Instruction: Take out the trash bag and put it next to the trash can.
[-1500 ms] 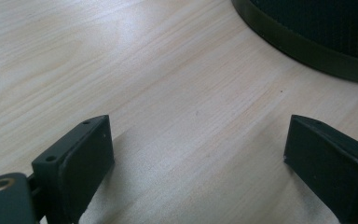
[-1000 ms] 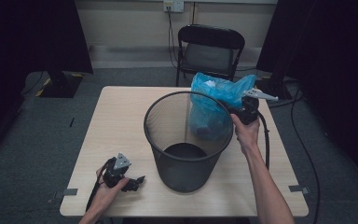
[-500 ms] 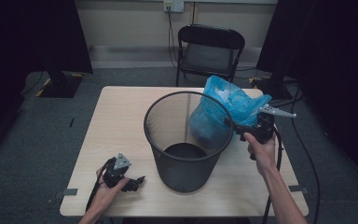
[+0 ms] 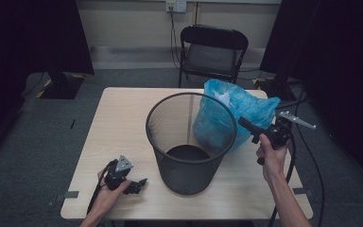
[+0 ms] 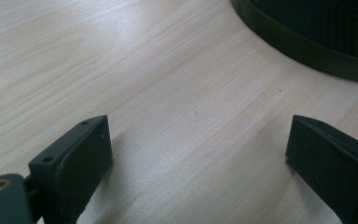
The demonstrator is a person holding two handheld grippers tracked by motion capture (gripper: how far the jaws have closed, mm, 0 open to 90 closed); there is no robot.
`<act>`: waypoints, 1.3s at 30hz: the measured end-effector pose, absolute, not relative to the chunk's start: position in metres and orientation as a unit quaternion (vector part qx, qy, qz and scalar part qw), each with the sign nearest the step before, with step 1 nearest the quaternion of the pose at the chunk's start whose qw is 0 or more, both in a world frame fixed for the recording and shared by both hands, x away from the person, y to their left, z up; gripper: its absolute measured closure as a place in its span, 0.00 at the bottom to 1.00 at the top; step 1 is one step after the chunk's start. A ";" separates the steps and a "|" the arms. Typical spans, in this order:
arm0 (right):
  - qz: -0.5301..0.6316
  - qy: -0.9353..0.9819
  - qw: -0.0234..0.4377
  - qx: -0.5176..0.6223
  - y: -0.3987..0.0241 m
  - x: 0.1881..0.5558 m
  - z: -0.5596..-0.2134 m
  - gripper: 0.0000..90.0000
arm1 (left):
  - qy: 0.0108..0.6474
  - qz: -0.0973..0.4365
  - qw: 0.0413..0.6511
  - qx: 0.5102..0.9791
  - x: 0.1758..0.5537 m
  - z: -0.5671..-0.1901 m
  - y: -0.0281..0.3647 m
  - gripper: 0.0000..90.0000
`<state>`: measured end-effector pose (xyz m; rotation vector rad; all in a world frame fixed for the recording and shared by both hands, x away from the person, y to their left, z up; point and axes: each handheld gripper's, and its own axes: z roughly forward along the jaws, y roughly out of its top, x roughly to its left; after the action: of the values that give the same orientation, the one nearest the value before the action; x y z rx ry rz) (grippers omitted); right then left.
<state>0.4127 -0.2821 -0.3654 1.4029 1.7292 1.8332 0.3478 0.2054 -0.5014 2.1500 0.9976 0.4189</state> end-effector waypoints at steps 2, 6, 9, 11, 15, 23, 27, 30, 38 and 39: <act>0.634 0.598 0.117 0.476 -0.281 0.408 -0.365 0.22 | 0.387 0.162 0.359 0.834 0.348 -0.501 0.205 0.07; 0.648 0.576 0.117 0.484 -0.285 0.400 -0.359 0.22 | 0.385 0.164 0.358 0.835 0.348 -0.501 0.205 0.07; 0.658 0.575 0.109 0.473 -0.285 0.402 -0.352 0.22 | 0.386 0.163 0.357 0.835 0.348 -0.501 0.205 0.07; 0.648 0.590 0.113 0.467 -0.284 0.400 -0.352 0.21 | 0.386 0.163 0.357 0.835 0.348 -0.501 0.205 0.07; 0.615 0.624 0.128 0.464 -0.286 0.387 -0.365 0.19 | 0.385 0.162 0.358 0.835 0.348 -0.501 0.205 0.06; 0.562 0.664 0.155 0.469 -0.299 0.355 -0.391 0.18 | 0.385 0.162 0.358 0.835 0.348 -0.501 0.205 0.06; 0.536 0.676 0.161 0.479 -0.301 0.342 -0.404 0.18 | 0.385 0.163 0.358 0.835 0.348 -0.501 0.205 0.06; 0.508 0.692 0.172 0.483 -0.300 0.333 -0.417 0.18 | 0.385 0.163 0.358 0.835 0.348 -0.501 0.205 0.06; 0.442 0.731 0.172 0.491 -0.291 0.314 -0.454 0.19 | 0.387 0.163 0.360 0.833 0.348 -0.502 0.204 0.06; 0.433 0.735 0.177 0.490 -0.289 0.314 -0.459 0.19 | 0.388 0.164 0.359 0.833 0.348 -0.502 0.204 0.06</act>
<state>0.3142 -0.2891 -0.4585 1.3877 2.0811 1.2254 0.3477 0.2042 -0.5016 2.1483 0.9998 0.4226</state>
